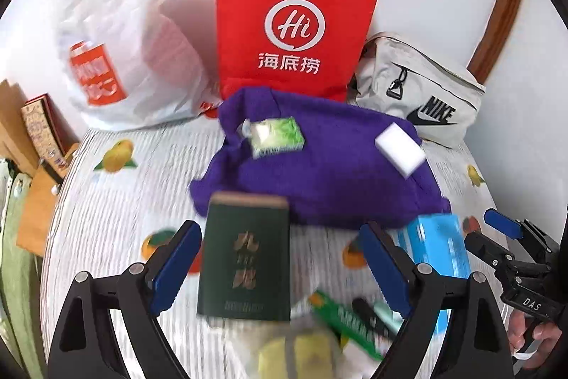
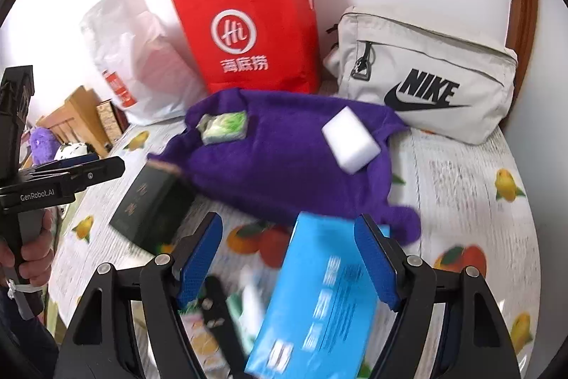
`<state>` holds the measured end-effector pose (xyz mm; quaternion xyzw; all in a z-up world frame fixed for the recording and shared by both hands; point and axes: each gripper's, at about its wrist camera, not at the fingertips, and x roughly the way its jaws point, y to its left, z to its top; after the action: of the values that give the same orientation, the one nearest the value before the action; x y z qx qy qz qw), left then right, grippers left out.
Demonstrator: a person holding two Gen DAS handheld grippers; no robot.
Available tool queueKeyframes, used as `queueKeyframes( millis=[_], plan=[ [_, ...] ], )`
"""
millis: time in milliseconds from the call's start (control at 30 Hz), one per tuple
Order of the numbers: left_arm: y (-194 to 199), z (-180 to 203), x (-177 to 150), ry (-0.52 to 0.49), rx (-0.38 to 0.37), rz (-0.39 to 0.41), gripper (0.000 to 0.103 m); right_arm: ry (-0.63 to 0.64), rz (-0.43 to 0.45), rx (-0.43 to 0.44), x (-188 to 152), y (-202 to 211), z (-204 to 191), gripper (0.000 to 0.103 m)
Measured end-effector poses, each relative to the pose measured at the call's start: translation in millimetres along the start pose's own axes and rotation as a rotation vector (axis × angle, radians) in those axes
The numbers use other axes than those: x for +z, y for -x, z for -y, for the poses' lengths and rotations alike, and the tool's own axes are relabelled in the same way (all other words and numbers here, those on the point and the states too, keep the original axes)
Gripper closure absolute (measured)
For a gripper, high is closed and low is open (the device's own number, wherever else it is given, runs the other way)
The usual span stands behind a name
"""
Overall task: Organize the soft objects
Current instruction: 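Grasp the white mesh drawstring bag with the left tool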
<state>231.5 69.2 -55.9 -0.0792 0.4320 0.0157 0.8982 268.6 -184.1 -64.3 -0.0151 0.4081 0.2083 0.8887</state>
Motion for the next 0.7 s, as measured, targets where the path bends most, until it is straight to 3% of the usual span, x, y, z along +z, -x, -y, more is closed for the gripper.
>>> queueKeyframes(
  millis=[200, 400, 567, 700],
  plan=[
    [14.6, -7.6, -51.1, 0.004, 0.009, -0.017, 0.013, -0.017, -0.008, 0.036, -37.7, 17.6, -7.9, 0.027],
    [-4.2, -13.5, -96.8, 0.005, 0.010, -0.082, 0.013, -0.043, -0.011, 0.082, -71.2, 29.5, -12.5, 0.027],
    [-29.9, -4.6, -116.2, -0.018, -0.009, -0.139, 0.013, -0.041, 0.000, 0.099, -88.7, 39.2, -15.4, 0.027],
    [-44.4, 3.3, -125.5, -0.059, 0.058, -0.154, 0.013, -0.033, -0.006, 0.071, -99.8, 41.8, -14.4, 0.027]
  ],
)
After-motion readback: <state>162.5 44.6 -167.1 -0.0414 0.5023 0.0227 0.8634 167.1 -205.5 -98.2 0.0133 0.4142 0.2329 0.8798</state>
